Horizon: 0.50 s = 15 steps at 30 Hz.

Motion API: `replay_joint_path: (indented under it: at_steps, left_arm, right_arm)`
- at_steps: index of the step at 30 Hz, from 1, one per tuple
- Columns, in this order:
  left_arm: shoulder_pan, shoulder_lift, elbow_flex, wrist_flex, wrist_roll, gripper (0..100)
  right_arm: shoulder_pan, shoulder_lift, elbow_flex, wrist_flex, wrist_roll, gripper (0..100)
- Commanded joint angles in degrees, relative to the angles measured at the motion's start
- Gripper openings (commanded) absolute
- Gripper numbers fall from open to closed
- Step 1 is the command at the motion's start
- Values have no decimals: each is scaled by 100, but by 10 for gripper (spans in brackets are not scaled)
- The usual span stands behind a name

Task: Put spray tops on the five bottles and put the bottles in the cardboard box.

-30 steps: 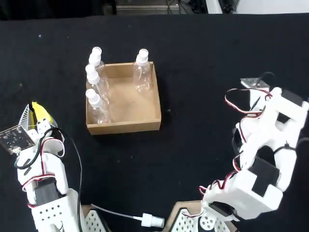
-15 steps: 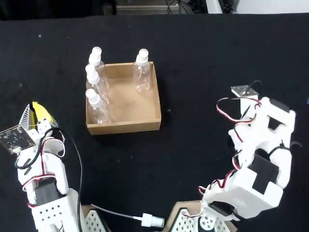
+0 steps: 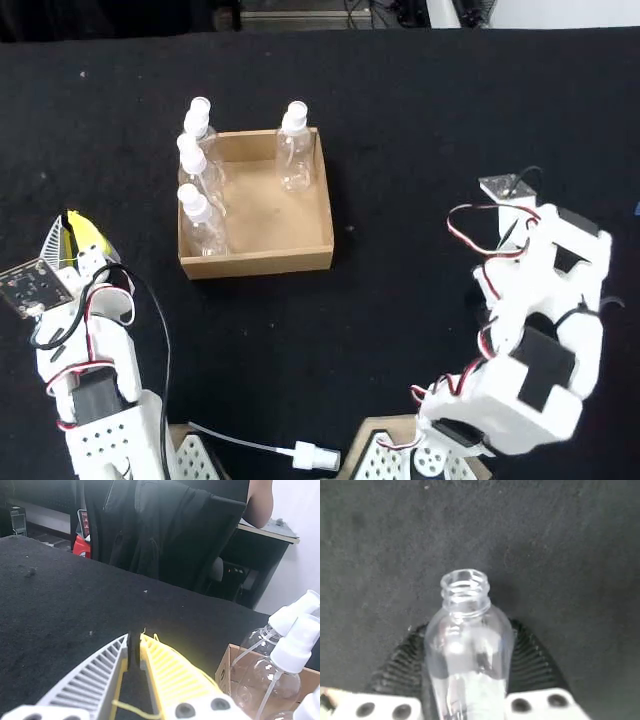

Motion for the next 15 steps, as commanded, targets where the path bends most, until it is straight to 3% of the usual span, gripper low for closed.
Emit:
replay_joint_path:
  at_steps: [1, 6, 11, 15]
  left_arm:
    - [40, -44, 92, 18, -70, 30]
    - [40, -9, -303, 70, -343, 30]
    - [48, 9, -1560, 1292, -703, 30]
    - [171, 18, -2598, 1943, -1222, 30]
  right_arm:
    - [-158, -980, -734, 510, -466, 10]
    - [-844, -2123, -681, 976, -1222, 11]
    - [-1284, -2985, -4, 316, -2180, 11]
    - [-1248, -3213, 462, -44, -2418, 11]
